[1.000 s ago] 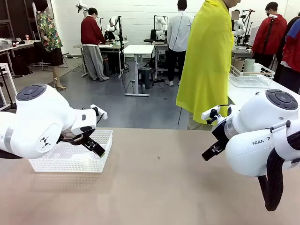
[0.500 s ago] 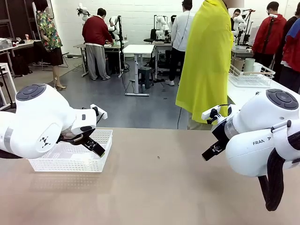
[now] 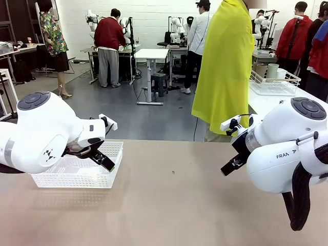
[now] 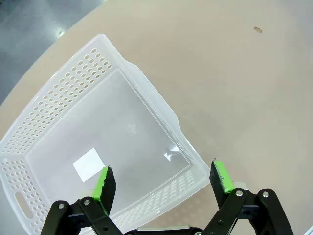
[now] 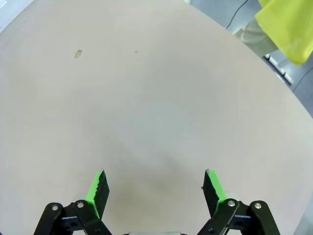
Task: Clean and organize the cups into the basket.
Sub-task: Pick up the Organizing basket and move it to the center of the table, then pick up the Reusable plastic cup from the right side of the table and place it inside the Organizing basket.
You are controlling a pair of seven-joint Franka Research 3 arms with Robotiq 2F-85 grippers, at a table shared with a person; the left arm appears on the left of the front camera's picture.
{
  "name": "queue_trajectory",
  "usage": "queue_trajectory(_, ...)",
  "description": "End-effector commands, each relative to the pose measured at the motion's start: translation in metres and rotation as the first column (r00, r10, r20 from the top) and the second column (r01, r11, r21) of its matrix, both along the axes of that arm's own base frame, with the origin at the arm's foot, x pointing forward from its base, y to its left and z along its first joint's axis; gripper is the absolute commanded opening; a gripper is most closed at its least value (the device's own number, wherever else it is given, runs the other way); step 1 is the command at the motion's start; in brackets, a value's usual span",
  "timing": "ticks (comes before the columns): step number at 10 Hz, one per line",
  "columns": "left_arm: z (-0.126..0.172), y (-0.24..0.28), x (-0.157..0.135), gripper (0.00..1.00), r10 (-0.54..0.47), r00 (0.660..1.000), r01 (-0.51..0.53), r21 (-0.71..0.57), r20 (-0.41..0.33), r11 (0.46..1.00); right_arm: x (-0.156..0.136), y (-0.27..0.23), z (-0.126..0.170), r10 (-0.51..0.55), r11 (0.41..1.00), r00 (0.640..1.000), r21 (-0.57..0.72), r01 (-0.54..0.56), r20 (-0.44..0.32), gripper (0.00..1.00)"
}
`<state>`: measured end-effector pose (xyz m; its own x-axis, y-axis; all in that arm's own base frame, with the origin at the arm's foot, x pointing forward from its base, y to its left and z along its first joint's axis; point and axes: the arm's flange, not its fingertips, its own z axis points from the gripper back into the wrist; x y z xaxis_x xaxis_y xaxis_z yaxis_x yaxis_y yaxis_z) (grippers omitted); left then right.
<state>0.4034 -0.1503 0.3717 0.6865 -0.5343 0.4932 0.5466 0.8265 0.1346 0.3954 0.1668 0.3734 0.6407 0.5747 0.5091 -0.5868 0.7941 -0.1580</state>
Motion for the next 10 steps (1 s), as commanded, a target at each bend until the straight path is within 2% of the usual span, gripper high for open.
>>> queue_trajectory(1, 0.0, 0.0, 0.0, 1.0, 0.0, 1.0, 0.0, 0.0, 0.0, 1.0, 0.0, 0.0, 0.0, 0.0, 1.0, 1.0, 0.0, 0.0, 0.0, 1.0)
queue_trajectory(3, 0.0, 0.0, 0.0, 1.0, 0.0, 1.0, 0.0, 0.0, 0.0, 1.0, 0.0, 0.0, 0.0, 0.0, 1.0, 1.0, 0.0, 0.0, 0.0, 1.0)
queue_trajectory(4, 0.057, -0.04, -0.009, 1.0, -0.037, 0.999, 0.036, 0.032, 0.031, 0.999, -0.007, 0.0, 0.046, -0.015, 0.998, 1.0, -0.06, 0.017, 0.027, 1.0)
queue_trajectory(5, 0.105, -0.063, -0.013, 1.0, -0.021, 0.999, 0.019, 0.06, 0.045, 0.998, -0.008, 0.001, 0.095, -0.011, 0.997, 1.0, -0.07, 0.009, -0.015, 1.0)
queue_trajectory(6, 0.154, -0.078, -0.017, 1.0, -0.071, 0.997, 0.068, 0.083, 0.025, 0.994, -0.008, 0.0, 0.142, -0.071, 0.991, 0.997, -0.115, 0.072, 0.013, 1.0)
queue_trajectory(7, 0.203, -0.082, -0.019, 1.0, -0.099, 0.995, 0.098, 0.104, 0.007, 0.99, -0.015, -0.004, 0.192, -0.077, 0.993, 0.996, -0.085, 0.081, 0.042, 1.0)
queue_trajectory(8, 0.254, -0.08, -0.024, 1.0, -0.08, 0.997, 0.078, 0.106, 0.016, 0.991, -0.03, -0.009, 0.241, -0.095, 0.99, 0.994, -0.1, 0.1, 0.057, 1.0)
queue_trajectory(10, 0.316, -0.061, -0.029, 1.0, -0.005, 0.999, -0.002, 0.125, 0.052, 0.992, -0.065, -0.014, 0.306, -0.165, 0.979, 0.979, -0.103, 0.177, 0.117, 1.0)
